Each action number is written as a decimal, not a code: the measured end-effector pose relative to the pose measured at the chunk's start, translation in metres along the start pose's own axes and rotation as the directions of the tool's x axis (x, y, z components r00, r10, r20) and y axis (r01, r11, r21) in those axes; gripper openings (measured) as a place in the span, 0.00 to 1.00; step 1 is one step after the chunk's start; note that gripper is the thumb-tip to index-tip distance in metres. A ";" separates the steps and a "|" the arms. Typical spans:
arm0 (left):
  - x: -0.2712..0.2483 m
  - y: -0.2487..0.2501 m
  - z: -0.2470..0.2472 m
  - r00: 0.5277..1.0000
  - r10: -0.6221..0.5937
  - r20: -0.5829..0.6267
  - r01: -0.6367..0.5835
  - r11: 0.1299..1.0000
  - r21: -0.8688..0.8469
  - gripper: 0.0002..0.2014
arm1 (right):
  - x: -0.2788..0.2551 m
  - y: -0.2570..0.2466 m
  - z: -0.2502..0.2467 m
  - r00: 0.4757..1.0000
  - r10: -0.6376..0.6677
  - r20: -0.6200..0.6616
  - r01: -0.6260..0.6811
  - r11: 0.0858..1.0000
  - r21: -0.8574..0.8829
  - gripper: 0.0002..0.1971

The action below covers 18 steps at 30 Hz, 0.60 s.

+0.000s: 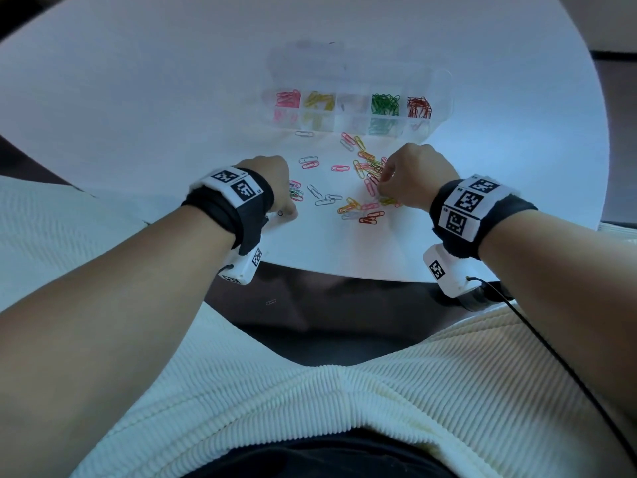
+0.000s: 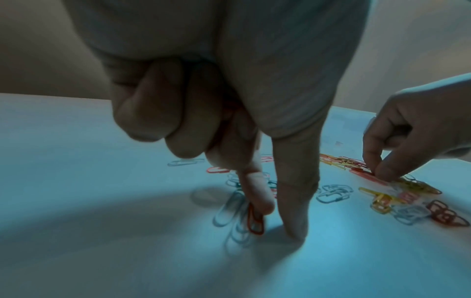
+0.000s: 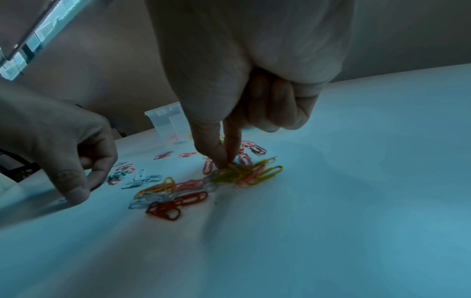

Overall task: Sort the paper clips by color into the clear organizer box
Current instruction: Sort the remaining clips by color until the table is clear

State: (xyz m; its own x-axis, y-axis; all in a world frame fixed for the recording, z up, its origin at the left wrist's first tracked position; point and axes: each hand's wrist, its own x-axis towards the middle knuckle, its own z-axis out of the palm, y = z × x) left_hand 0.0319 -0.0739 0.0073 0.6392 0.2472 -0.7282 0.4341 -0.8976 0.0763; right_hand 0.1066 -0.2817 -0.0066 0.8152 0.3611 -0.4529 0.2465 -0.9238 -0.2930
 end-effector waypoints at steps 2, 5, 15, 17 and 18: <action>0.002 -0.001 0.001 1.000 0.014 0.004 -0.014 1.000 -0.006 0.13 | 0.001 -0.002 0.000 1.000 -0.018 -0.016 0.018 1.000 -0.012 0.03; 0.005 -0.004 0.002 0.999 0.032 -0.007 -0.032 0.999 -0.022 0.09 | 0.001 -0.007 0.002 0.998 -0.029 -0.049 0.028 0.999 -0.024 0.04; 0.009 -0.018 -0.012 0.988 0.060 -0.139 -0.081 0.985 -0.150 0.04 | 0.005 -0.003 0.005 1.000 -0.007 0.009 0.007 1.000 0.024 0.05; 0.010 -0.024 -0.018 0.984 0.045 -0.170 -0.073 0.984 -0.161 0.04 | 0.006 -0.002 0.003 1.000 -0.006 0.011 0.006 0.999 0.037 0.06; 0.009 -0.027 -0.019 0.984 0.039 -0.174 -0.067 0.985 -0.157 0.03 | 0.006 -0.002 0.001 1.000 0.000 0.006 0.000 0.998 0.055 0.06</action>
State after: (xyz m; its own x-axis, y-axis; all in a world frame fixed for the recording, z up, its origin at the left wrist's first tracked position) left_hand 0.0385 -0.0404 0.0117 0.7561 0.2718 -0.5954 0.4849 -0.8436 0.2307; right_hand 0.1107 -0.2778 -0.0095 0.8122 0.3621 -0.4574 0.2171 -0.9153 -0.3392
